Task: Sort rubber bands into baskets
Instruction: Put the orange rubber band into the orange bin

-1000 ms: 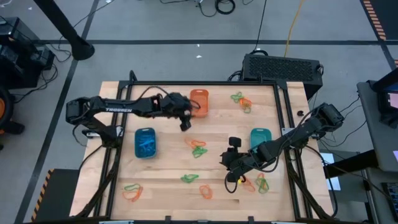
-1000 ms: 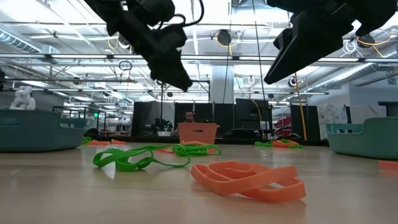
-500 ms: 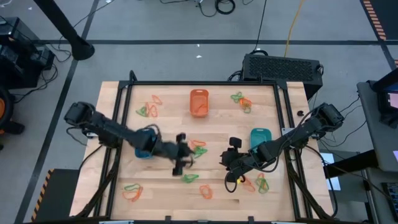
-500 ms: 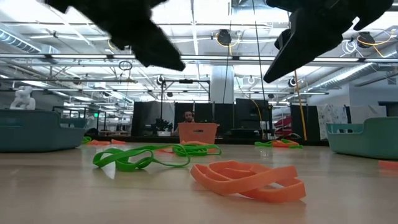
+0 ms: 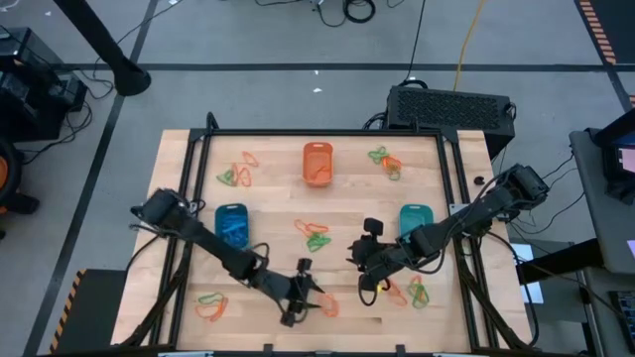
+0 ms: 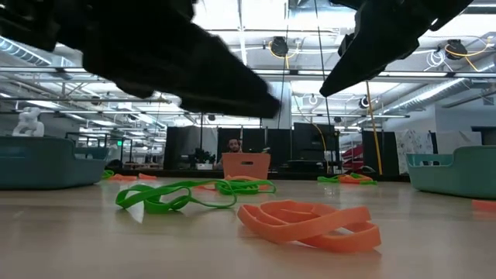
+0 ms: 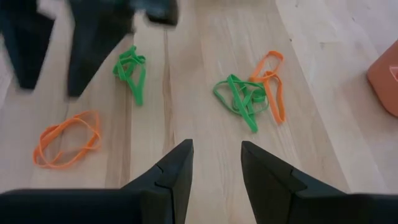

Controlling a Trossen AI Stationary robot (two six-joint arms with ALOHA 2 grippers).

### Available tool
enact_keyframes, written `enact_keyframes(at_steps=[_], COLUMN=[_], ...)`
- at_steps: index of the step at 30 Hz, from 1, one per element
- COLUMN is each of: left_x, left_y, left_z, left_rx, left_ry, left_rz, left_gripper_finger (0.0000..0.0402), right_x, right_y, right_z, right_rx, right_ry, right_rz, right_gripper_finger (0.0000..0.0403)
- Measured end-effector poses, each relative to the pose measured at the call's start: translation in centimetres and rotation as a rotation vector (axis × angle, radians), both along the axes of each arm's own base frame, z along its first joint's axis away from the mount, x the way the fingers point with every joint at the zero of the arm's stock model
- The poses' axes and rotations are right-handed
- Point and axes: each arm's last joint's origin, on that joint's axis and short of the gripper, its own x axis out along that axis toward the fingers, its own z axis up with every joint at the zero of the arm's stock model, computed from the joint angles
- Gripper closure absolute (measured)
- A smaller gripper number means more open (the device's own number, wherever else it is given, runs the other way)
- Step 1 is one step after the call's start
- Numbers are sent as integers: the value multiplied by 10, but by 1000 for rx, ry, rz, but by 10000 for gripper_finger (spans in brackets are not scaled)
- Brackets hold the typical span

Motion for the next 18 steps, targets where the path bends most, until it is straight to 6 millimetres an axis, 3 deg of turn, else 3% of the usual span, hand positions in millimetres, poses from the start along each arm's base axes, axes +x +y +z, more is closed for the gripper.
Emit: enact_keyframes(at_steps=[4, 9, 13, 18], left_x=[17, 23, 8, -38], left_y=[-6, -6, -7, -14], left_z=[-9, 2, 26, 55], left_rx=[31, 85, 36, -75], left_ry=[8, 93, 332, 708], left_rz=[-5, -2, 40, 154], left_gripper_finger=[214, 214, 214, 214], right_x=[1, 1, 0, -1], right_y=[-2, -2, -3, -3], right_z=[1, 0, -1, -2], right_rx=[-8, -12, -18, -23], right_ry=[-5, -1, 15, 29], right_rz=[4, 6, 7, 7], right_gripper_finger=[275, 275, 275, 275])
